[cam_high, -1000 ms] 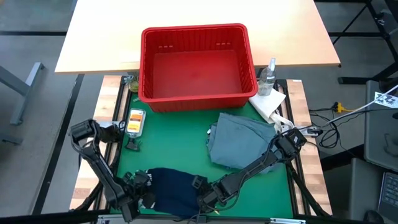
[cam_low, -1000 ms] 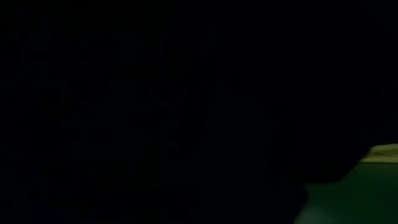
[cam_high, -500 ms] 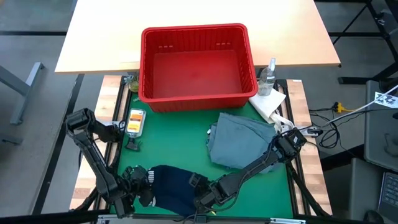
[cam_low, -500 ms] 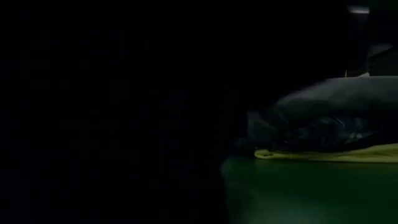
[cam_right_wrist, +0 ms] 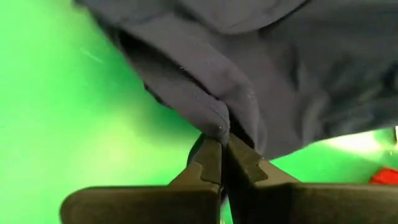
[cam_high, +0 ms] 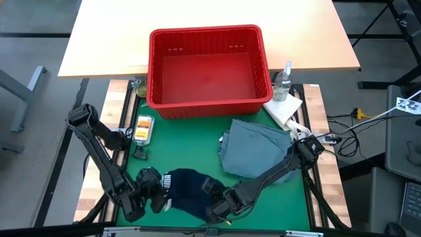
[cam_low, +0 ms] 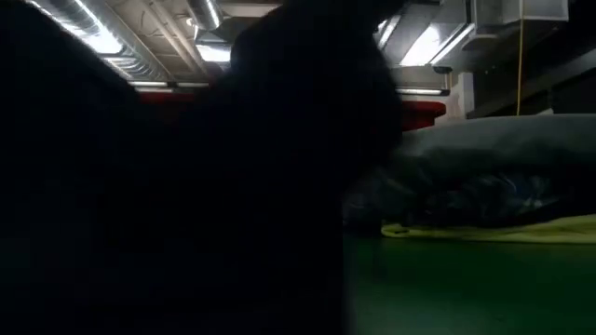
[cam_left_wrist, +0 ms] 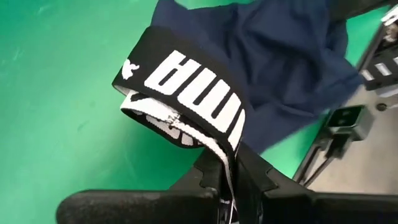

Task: Fold Laundry from Bin
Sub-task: Stack the dark blue underwear shorts on top of the blue pants

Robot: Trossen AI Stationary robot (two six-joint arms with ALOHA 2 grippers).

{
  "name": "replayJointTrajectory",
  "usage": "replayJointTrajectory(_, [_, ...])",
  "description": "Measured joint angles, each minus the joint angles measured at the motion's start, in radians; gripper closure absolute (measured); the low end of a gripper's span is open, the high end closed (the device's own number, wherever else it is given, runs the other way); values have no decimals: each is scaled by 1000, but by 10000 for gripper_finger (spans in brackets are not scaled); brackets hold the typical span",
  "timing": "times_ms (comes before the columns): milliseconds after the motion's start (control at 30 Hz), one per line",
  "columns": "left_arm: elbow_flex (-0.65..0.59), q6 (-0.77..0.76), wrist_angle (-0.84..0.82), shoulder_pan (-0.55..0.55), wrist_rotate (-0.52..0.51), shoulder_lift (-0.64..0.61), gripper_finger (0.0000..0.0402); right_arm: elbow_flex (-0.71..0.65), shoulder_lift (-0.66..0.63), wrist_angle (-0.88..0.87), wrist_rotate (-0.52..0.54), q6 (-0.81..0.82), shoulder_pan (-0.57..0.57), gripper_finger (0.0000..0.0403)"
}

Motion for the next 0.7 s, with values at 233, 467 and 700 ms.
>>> replayJointTrajectory(233, [0, 198, 125, 86, -9, -34, 392, 7, -79, -81, 35, 34, -13, 400])
replayJointTrajectory(467, [1, 480, 360, 200, -8, -92, 393, 7, -168, -221, 49, 129, -13, 401])
replayJointTrajectory(700, [1, 779, 612, 349, 110, -110, 393, 7, -268, -375, 81, 225, -13, 401])
